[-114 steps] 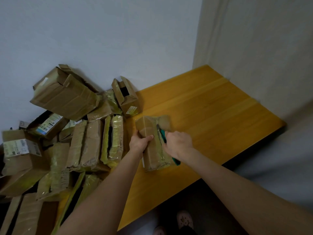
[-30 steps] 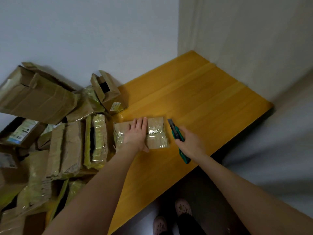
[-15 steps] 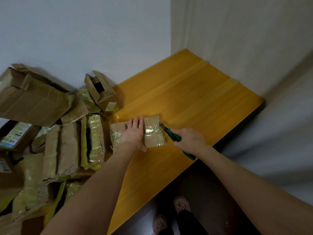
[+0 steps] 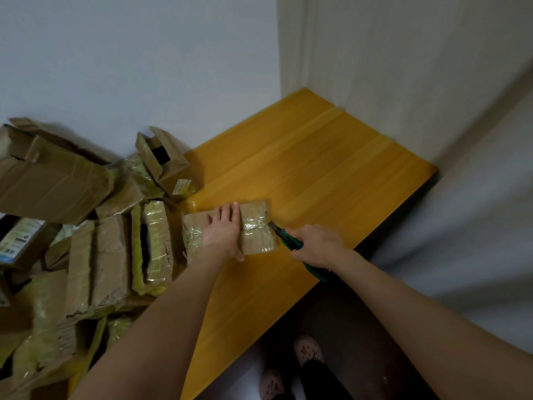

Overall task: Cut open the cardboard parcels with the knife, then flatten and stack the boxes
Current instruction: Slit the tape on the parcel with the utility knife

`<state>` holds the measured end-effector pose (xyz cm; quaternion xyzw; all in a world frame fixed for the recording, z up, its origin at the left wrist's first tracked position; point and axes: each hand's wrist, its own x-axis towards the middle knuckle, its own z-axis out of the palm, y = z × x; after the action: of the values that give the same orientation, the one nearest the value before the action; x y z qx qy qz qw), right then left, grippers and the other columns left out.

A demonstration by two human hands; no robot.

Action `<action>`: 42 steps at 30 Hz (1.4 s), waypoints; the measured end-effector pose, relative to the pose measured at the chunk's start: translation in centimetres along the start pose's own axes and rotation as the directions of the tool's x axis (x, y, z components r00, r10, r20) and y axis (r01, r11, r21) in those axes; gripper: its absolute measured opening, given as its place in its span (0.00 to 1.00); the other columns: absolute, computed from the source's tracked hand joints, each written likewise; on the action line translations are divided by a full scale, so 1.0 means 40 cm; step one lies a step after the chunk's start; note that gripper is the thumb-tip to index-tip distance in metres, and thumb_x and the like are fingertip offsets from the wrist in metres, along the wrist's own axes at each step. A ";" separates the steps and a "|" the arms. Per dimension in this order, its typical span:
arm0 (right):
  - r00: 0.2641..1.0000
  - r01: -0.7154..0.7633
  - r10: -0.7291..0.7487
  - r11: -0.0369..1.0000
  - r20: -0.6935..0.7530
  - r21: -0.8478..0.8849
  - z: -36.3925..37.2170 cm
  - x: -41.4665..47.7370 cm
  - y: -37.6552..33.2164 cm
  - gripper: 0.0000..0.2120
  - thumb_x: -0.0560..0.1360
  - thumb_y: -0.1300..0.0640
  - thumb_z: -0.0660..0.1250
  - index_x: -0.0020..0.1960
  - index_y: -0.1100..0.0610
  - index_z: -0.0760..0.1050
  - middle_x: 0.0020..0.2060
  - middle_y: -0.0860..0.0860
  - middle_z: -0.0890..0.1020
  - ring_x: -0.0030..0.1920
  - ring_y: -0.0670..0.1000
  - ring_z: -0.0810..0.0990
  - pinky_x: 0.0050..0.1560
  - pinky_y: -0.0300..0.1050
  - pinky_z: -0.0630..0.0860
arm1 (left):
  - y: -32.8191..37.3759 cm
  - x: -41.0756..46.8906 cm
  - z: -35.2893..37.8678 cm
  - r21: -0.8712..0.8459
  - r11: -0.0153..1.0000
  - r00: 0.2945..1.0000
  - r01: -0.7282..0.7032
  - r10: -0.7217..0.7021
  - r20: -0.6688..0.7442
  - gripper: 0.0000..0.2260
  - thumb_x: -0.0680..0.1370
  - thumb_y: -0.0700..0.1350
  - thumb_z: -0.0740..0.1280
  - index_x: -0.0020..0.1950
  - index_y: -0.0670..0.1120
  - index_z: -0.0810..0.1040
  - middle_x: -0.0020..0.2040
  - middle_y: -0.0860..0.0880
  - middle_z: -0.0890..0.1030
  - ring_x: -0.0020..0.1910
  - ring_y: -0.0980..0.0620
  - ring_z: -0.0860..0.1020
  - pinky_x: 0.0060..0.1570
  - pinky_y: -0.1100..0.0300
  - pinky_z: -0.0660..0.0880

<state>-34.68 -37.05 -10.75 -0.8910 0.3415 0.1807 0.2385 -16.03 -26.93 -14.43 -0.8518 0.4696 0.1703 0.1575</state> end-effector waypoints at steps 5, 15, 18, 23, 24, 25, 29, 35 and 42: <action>0.999 -0.001 0.002 1.000 0.034 -0.021 -0.006 -0.010 0.002 0.29 0.77 0.48 0.63 0.76 0.44 0.59 0.58 0.50 0.78 0.54 0.51 0.78 0.47 0.44 0.78 | 0.001 0.001 -0.002 0.015 1.000 1.000 -0.016 0.016 0.003 0.61 0.64 0.55 0.79 0.78 0.44 0.35 0.79 0.45 0.45 0.78 0.43 0.44 0.76 0.43 0.51; 0.984 -0.112 0.175 0.716 -0.022 0.689 -0.028 0.008 0.040 0.23 0.73 0.55 0.69 0.68 0.50 0.73 0.49 0.52 0.80 0.48 0.53 0.80 0.49 0.49 0.79 | -0.010 0.013 -0.006 0.013 0.998 0.998 -0.061 0.061 0.019 0.61 0.65 0.55 0.79 0.78 0.45 0.34 0.79 0.45 0.43 0.78 0.43 0.43 0.75 0.45 0.53; 0.955 -0.099 0.286 0.547 -0.074 0.831 -0.022 0.046 -0.001 0.15 0.75 0.56 0.67 0.61 0.59 0.75 0.49 0.52 0.79 0.47 0.51 0.78 0.42 0.42 0.76 | -0.020 0.015 -0.006 0.049 0.989 0.989 -0.143 0.140 0.051 0.61 0.65 0.55 0.78 0.77 0.45 0.33 0.79 0.44 0.41 0.78 0.43 0.41 0.76 0.45 0.50; 0.946 -0.076 0.294 0.603 -0.133 0.794 0.001 0.126 -0.069 0.10 0.78 0.51 0.63 0.46 0.58 0.75 0.41 0.53 0.78 0.40 0.52 0.76 0.41 0.51 0.75 | -0.053 -0.019 0.010 0.209 0.914 0.937 -0.347 0.348 0.034 0.55 0.69 0.55 0.76 0.78 0.50 0.36 0.79 0.48 0.40 0.78 0.44 0.40 0.76 0.47 0.40; 0.952 -0.073 0.274 0.642 -0.139 0.764 0.003 0.141 -0.084 0.13 0.78 0.50 0.62 0.45 0.60 0.76 0.39 0.54 0.77 0.39 0.53 0.75 0.38 0.50 0.72 | -0.057 -0.031 0.019 0.219 0.911 0.935 -0.348 0.354 0.015 0.52 0.71 0.54 0.74 0.79 0.51 0.38 0.80 0.49 0.40 0.78 0.44 0.40 0.76 0.47 0.40; 0.958 -0.066 0.248 0.675 -0.142 0.734 0.004 0.158 -0.098 0.14 0.78 0.50 0.62 0.44 0.61 0.76 0.38 0.54 0.76 0.38 0.53 0.74 0.37 0.48 0.69 | -0.061 -0.045 0.032 0.186 0.927 0.943 -0.326 0.334 -0.013 0.48 0.73 0.52 0.72 0.79 0.52 0.39 0.80 0.50 0.41 0.78 0.45 0.40 0.76 0.47 0.41; 0.987 -0.077 0.151 0.760 -0.060 0.645 0.008 0.219 -0.153 0.14 0.80 0.48 0.58 0.48 0.59 0.71 0.40 0.54 0.75 0.39 0.53 0.74 0.38 0.47 0.69 | -0.055 -0.116 0.094 -0.284 0.959 0.962 -0.011 -0.067 -0.265 0.39 0.76 0.44 0.67 0.80 0.51 0.46 0.79 0.44 0.48 0.77 0.42 0.54 0.75 0.48 0.57; 0.980 -0.158 0.200 0.788 -0.004 0.595 0.035 0.246 -0.187 0.16 0.81 0.49 0.54 0.56 0.61 0.70 0.42 0.53 0.75 0.42 0.54 0.74 0.46 0.54 0.77 | -0.045 -0.110 0.090 -0.857 0.342 0.815 0.386 -0.561 0.143 0.39 0.76 0.51 0.69 0.78 0.42 0.49 0.74 0.38 0.54 0.68 0.36 0.69 0.67 0.46 0.69; 0.902 -0.430 0.148 0.361 0.405 0.827 0.081 0.180 -0.172 0.18 0.82 0.48 0.54 0.65 0.60 0.66 0.57 0.57 0.77 0.51 0.55 0.78 0.53 0.50 0.77 | -0.095 -0.025 0.019 -0.779 0.527 0.905 0.339 -0.409 0.118 0.53 0.69 0.60 0.75 0.79 0.43 0.44 0.78 0.42 0.52 0.76 0.41 0.58 0.72 0.42 0.61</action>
<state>-25.35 -34.54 -14.83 -0.5130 0.5019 0.1234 0.6853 -13.39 -23.92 -14.25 -0.9198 0.1594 0.2859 -0.2164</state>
